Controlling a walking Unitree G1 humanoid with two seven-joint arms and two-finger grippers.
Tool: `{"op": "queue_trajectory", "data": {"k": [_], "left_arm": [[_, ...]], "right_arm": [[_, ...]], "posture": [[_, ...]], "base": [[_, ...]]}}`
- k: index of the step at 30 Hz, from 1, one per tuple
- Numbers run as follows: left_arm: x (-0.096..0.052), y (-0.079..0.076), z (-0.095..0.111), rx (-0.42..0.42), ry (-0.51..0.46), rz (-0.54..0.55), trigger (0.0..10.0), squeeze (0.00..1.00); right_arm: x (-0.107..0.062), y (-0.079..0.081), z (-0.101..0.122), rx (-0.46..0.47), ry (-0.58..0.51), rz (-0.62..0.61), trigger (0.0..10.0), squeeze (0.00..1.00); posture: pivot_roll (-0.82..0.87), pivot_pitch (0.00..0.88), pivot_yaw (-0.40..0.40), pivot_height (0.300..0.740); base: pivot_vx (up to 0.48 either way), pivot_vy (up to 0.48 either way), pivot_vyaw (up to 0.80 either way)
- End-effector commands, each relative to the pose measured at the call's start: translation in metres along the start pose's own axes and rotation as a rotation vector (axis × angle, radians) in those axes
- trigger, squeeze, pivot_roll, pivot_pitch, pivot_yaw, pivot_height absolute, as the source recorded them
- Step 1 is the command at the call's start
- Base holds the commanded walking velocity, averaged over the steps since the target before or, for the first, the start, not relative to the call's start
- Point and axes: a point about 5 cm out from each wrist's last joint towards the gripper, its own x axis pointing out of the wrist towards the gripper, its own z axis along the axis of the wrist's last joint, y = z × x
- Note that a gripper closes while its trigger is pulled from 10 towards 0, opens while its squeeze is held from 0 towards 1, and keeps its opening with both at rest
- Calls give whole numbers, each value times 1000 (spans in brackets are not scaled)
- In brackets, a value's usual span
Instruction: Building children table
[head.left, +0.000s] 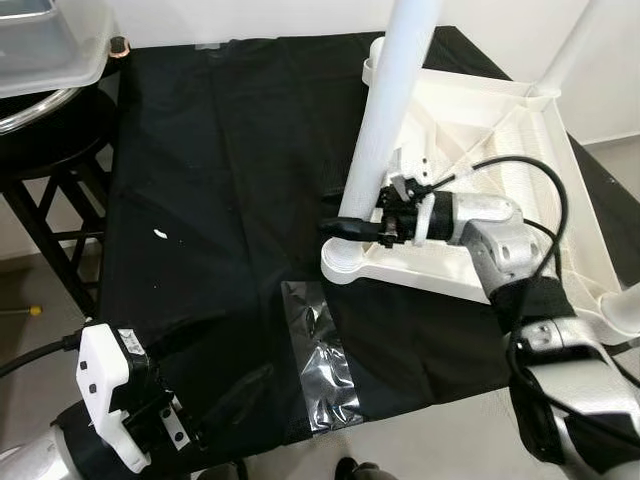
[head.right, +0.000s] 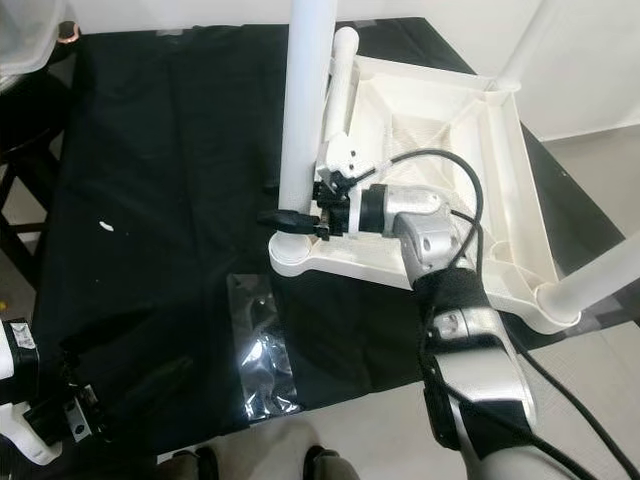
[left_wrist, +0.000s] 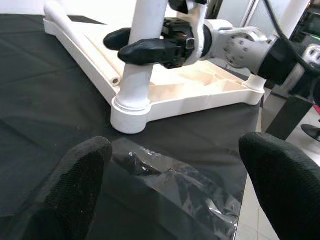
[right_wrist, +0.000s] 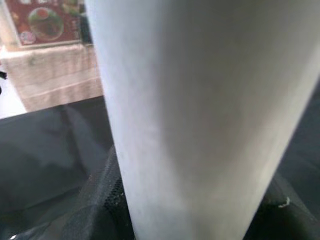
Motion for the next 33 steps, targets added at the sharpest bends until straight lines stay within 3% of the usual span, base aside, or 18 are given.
{"op": "queue_trajectory", "data": {"k": [1, 2, 3, 4, 5, 6, 7, 8, 9, 11, 12, 13, 23, 24, 25, 28, 31, 33], "left_arm": [[-1, -1, -3, -10, 18, -11, 10000, 0], [-1, 1, -4, -10, 18, -12, 10000, 0], [-1, 1, -4, -10, 18, -12, 10000, 0], [0, 2, -4, -11, 17, -13, 10000, 0], [0, 2, -4, -11, 17, -13, 10000, 0], [0, 3, -4, -11, 16, -15, 10000, 0], [0, 3, -4, -11, 16, -15, 10000, 0], [2, 3, -5, -14, 12, -26, 10000, 0], [5, 3, -6, -18, 5, -37, 10000, 0], [5, 3, -6, -18, 5, -37, 10000, 0], [9, 5, -6, -11, -8, -48, 10000, 0], [10, 6, -6, -4, -10, -46, 10000, 0], [7, 10, -4, 16, -7, -35, 10000, 0], [7, 10, -4, 15, -7, -36, 10000, 0], [7, 10, -4, 14, -7, -38, 10000, 0], [7, 9, -4, 11, -7, -40, 10000, 0], [7, 8, -5, 9, -7, -41, 10000, 0], [8, 7, -5, 5, -7, -41, 10000, 0]], "right_arm": [[-3, 17, -28, 77, 80, -101, 0, 0], [5, 30, -49, 117, 141, -392, 0, 0], [5, 30, -49, 117, 141, -392, 0, 0], [6, 58, -70, 142, 253, -645, 0, 0], [6, 58, -70, 142, 253, -645, 0, 0], [0, 78, -79, 148, 332, -834, 0, 0], [0, 78, -79, 148, 332, -834, 0, 0], [6, 101, -79, 150, 343, -874, 0, 0], [14, 112, -76, 155, 329, -856, 0, 0], [14, 112, -76, 155, 329, -856, 0, 0], [30, 113, -67, 139, 284, -811, 0, 0], [34, 110, -66, 139, 280, -810, 0, 0], [43, 114, -55, 170, 292, -852, 0, 0], [42, 111, -52, 170, 276, -851, 10000, 0], [40, 105, -48, 174, 251, -838, 10000, 1000], [39, 88, -35, 208, 128, -734, 10000, 1000], [38, 81, -27, 217, 65, -655, 10000, 1000], [31, 66, -11, 165, -9, -454, 10000, 1000]], "posture": [[121, 245, -97, 740], [106, 237, -86, 740], [106, 237, -86, 740], [93, 236, -75, 740], [93, 236, -75, 740], [93, 236, -75, 740], [93, 236, -75, 740], [91, 229, -66, 740], [79, 212, -63, 740], [79, 212, -63, 740], [83, 196, -71, 740], [88, 193, -76, 740], [95, 191, -74, 740], [93, 193, -72, 740], [92, 195, -72, 740], [90, 202, -74, 740], [90, 206, -75, 740], [95, 212, -77, 740]], "base": [[0, 0, 0], [0, 0, 0], [0, 0, 0], [0, 0, 0], [0, 0, 0], [0, 0, 0], [0, 0, 0], [0, 0, 0], [0, 0, 0], [0, 0, 0], [0, 0, 0], [0, 0, 0], [0, 0, 0], [0, 0, 0], [0, 0, 0], [0, 0, 0], [0, 0, 0], [0, 0, 0]]}}
